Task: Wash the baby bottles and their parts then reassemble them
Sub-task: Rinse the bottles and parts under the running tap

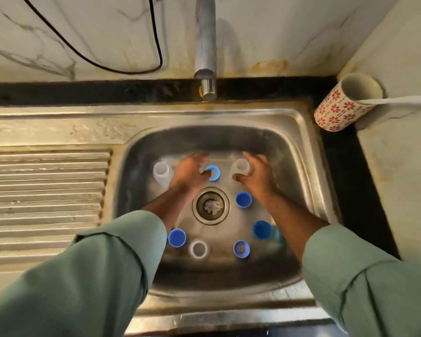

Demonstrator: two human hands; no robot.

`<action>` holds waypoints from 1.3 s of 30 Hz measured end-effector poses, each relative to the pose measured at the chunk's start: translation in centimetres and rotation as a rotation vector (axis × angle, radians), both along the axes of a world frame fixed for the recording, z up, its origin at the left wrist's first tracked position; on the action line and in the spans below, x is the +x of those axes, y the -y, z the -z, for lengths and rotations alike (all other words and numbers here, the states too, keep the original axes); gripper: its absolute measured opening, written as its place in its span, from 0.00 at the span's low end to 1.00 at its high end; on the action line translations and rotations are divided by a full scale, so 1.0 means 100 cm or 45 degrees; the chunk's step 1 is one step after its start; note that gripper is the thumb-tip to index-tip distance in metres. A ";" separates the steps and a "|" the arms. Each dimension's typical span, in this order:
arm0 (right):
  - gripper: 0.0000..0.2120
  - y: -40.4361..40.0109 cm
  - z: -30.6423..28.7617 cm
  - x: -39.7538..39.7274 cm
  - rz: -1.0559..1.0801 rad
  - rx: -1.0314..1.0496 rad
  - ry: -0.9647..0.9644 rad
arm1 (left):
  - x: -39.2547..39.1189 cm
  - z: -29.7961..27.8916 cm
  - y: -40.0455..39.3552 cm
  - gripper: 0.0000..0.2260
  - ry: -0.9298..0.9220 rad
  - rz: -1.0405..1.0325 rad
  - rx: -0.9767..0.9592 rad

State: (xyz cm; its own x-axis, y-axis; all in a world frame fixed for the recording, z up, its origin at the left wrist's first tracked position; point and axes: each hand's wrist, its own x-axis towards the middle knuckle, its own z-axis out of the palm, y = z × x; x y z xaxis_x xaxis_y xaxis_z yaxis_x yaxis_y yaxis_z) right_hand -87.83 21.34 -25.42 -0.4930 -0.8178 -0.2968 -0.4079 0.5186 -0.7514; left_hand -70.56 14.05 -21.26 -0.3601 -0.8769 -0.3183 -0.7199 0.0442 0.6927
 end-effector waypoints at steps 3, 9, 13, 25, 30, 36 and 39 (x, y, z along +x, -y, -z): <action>0.33 0.004 0.017 -0.003 -0.024 0.053 -0.068 | -0.015 -0.011 0.010 0.08 -0.315 -0.208 -0.075; 0.24 0.011 0.008 -0.002 -0.019 -0.041 -0.170 | -0.036 -0.065 0.065 0.16 -0.574 -0.370 -0.383; 0.23 0.023 -0.026 0.016 -0.007 -0.267 -0.095 | -0.045 -0.092 0.092 0.26 -0.352 -0.246 -0.120; 0.18 0.041 -0.060 0.060 -0.101 -0.213 0.258 | -0.022 -0.111 0.101 0.10 -0.606 -0.497 0.332; 0.19 0.032 -0.062 0.069 -0.051 -0.158 0.177 | -0.021 -0.119 0.115 0.13 -0.022 -0.084 -0.039; 0.19 0.030 -0.058 0.080 -0.103 -0.131 -0.114 | -0.030 -0.137 0.115 0.12 0.572 0.382 -0.470; 0.20 0.030 -0.059 0.085 -0.083 -0.164 -0.149 | -0.028 -0.132 0.111 0.12 0.759 0.570 -0.610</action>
